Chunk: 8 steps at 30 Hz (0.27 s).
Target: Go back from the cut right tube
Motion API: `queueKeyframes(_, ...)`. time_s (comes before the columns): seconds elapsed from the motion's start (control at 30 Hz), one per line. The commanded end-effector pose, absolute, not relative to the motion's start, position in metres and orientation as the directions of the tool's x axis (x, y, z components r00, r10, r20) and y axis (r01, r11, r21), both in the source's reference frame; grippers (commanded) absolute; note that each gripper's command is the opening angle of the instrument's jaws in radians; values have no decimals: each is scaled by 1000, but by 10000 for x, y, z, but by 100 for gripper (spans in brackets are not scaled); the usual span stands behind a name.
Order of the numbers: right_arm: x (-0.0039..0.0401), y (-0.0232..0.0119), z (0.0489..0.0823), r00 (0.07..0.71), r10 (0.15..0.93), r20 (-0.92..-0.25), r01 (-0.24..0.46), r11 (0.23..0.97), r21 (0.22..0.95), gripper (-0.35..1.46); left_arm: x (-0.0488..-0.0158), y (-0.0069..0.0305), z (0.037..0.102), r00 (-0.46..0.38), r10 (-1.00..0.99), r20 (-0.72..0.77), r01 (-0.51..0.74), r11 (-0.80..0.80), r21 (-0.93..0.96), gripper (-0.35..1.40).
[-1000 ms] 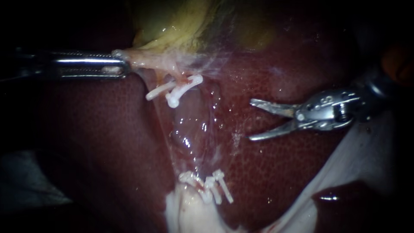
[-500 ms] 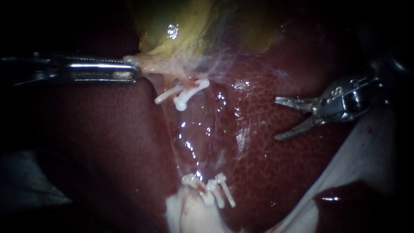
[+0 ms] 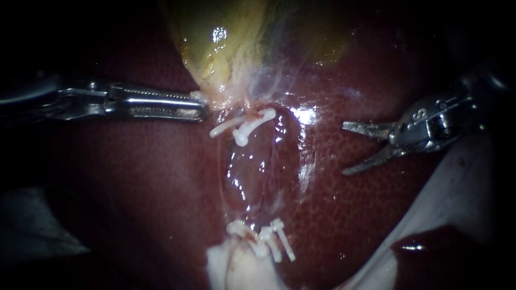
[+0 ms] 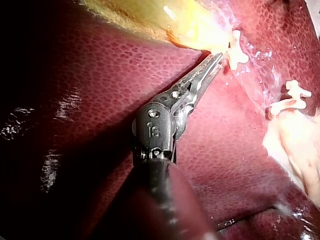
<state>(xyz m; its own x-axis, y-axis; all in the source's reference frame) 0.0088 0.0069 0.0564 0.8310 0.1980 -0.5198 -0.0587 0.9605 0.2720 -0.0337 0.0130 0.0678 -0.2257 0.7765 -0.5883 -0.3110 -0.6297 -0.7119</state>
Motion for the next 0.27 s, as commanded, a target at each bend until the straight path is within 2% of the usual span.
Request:
queueKeyframes(0.03, 88, 68, 565, 831, 198, -520, -58, 960, 272, 145, -336, 131, 677, -225, 777, -587, -311, -629, -713, -35)
queueKeyframes(0.27, 90, 69, 564, 822, 202, -532, -43, 954, 296, 145, -329, 133, 668, -226, 779, -584, -306, -626, -717, -35)
